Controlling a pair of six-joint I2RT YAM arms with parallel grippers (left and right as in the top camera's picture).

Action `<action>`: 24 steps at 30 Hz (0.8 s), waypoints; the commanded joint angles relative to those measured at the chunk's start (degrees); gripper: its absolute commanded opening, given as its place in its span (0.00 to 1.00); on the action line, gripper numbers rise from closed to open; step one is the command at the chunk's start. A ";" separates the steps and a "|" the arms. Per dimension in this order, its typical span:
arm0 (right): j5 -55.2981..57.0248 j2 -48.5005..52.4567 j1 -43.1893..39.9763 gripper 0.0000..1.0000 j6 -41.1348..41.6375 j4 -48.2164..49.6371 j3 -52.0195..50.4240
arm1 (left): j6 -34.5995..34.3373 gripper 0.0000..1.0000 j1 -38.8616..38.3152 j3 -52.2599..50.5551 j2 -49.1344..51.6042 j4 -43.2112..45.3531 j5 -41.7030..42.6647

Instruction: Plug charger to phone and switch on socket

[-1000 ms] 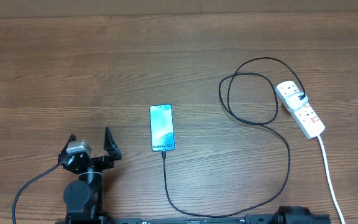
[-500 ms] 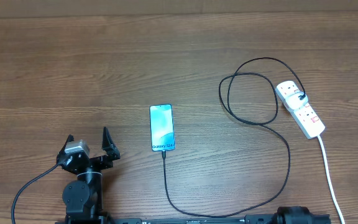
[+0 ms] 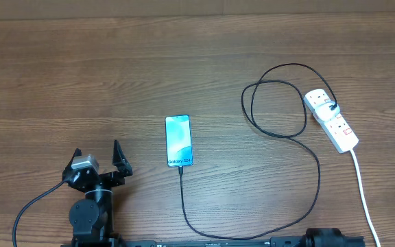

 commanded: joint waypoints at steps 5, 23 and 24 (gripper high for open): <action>1.75 0.00 1.33 0.63 -1.22 2.58 -1.88 | 1.14 1.00 0.35 -0.70 -0.70 0.24 -0.35; 12.98 0.00 1.29 1.00 -1.05 41.07 -36.33 | 1.14 1.00 0.35 -0.70 -0.70 0.24 -0.35; 13.33 0.00 1.29 1.00 -1.05 39.67 -38.36 | 1.14 1.00 0.35 -0.70 -0.70 0.24 -0.35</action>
